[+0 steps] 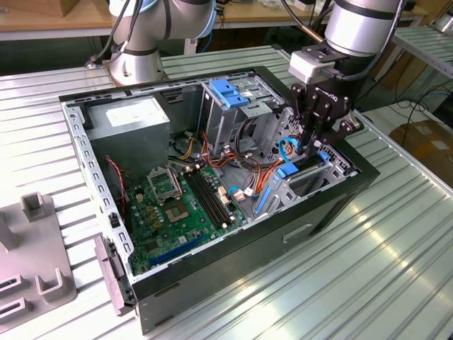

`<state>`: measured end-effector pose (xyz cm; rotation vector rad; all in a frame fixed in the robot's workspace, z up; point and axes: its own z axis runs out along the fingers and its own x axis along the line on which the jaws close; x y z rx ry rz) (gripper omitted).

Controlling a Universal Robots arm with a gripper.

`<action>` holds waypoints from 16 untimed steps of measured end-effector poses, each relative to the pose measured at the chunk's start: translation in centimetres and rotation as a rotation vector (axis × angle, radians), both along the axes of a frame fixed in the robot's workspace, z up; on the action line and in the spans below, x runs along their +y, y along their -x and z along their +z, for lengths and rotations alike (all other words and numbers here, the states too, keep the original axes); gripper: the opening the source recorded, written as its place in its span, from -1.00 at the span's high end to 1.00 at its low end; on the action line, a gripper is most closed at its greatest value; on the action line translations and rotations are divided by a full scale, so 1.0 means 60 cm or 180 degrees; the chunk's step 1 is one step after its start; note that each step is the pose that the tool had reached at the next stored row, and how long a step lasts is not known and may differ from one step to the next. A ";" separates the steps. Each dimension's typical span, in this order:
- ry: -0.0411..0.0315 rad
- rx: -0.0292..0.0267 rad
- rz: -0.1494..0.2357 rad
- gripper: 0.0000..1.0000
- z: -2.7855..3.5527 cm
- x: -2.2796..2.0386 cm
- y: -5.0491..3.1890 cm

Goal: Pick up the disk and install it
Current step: 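Insert the first disk wire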

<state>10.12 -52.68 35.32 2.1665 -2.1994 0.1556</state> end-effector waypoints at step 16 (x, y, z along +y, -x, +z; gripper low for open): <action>-0.0012 -0.0020 0.0000 0.69 -0.002 -0.0006 0.000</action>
